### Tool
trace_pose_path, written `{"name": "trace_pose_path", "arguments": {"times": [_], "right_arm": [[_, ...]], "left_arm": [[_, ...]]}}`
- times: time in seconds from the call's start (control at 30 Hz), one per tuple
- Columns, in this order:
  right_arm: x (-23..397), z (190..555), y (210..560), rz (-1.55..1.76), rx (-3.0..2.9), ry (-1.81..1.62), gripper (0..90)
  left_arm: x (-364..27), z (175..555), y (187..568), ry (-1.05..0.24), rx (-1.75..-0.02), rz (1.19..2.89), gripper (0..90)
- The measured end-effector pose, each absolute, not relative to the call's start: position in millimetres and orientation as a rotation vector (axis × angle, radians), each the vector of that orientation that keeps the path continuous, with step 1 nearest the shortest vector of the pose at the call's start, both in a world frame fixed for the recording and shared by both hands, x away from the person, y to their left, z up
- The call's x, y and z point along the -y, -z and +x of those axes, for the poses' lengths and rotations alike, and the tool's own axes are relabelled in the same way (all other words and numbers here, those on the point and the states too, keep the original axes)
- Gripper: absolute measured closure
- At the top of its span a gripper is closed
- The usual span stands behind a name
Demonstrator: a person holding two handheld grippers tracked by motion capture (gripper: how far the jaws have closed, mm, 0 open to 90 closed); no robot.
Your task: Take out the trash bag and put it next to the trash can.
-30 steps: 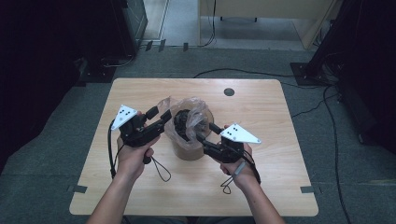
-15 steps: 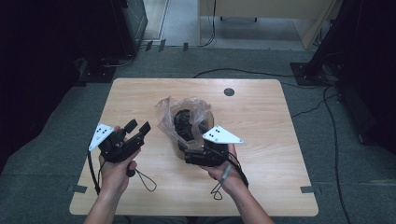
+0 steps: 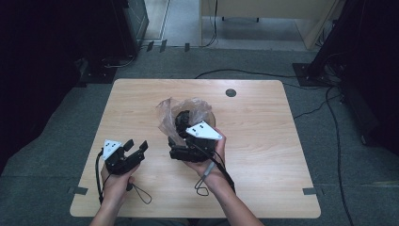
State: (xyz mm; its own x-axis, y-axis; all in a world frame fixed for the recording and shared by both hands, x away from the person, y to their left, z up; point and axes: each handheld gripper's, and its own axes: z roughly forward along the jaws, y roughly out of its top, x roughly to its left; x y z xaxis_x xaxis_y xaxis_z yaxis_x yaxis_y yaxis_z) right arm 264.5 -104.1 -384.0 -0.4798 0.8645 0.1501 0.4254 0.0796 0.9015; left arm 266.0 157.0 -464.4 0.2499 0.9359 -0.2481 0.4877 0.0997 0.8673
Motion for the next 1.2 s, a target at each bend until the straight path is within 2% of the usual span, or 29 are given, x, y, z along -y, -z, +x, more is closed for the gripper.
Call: {"name": "trace_pose_path", "arguments": {"times": [0.07,0.13,0.27,0.33,0.4,0.6,0.73,0.9,1.2], "right_arm": [[102,265,386,1.254,-1.953,-1.383,24.7],[100,266,388,1.235,-1.973,-1.391,47.5],[100,270,393,1.220,-1.997,-1.385,66.1],[101,271,393,1.226,-1.997,-1.384,80.7],[101,272,395,1.204,-2.001,-1.368,89.0],[105,270,393,1.178,-1.953,-1.380,90.0],[110,270,383,1.141,-1.904,-1.409,90.0],[116,268,371,1.099,-1.829,-1.444,90.0],[125,262,345,1.022,-1.684,-1.512,90.0]], "left_arm": [[-164,266,473,-0.599,-1.426,1.560,38.3],[-171,267,480,-0.603,-1.498,1.567,38.4],[-182,265,489,-0.643,-1.548,1.590,38.3],[-186,264,493,-0.647,-1.558,1.606,38.1],[-187,263,498,-0.658,-1.560,1.623,37.9],[-188,263,509,-0.704,-1.575,1.692,36.3],[-188,262,517,-0.681,-1.586,1.744,33.8],[-189,264,517,-0.646,-1.580,1.757,25.7],[-180,270,519,-0.675,-1.546,1.870,13.8]]}}
